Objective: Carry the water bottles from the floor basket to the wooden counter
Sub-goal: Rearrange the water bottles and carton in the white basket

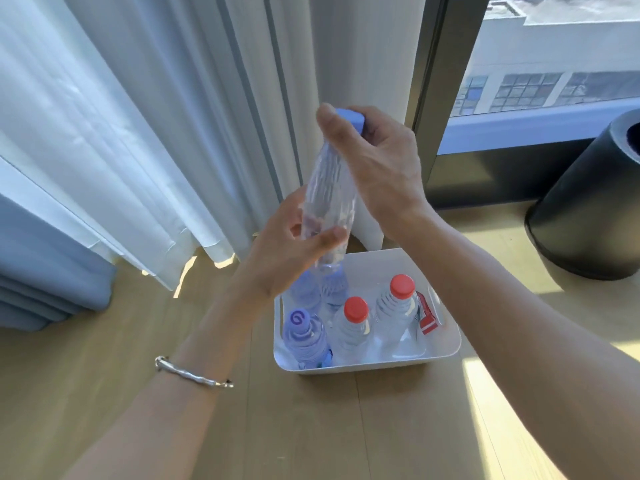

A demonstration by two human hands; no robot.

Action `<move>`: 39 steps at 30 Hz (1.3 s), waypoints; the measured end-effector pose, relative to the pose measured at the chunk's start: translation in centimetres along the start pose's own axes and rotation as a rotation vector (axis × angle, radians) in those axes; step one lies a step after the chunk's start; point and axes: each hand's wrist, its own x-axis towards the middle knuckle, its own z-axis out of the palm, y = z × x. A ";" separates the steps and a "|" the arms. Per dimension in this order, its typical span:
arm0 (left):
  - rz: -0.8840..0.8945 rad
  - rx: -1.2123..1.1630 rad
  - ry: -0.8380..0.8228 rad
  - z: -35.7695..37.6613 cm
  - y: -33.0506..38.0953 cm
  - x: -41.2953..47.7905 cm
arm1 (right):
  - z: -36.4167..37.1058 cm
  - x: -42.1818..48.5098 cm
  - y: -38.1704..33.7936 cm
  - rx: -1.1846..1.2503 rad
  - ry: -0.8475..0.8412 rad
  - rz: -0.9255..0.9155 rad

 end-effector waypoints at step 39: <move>-0.248 -0.593 0.662 -0.1 0.8 0.9 | 2.8 -2.2 4.0 -0.251 -0.359 0.086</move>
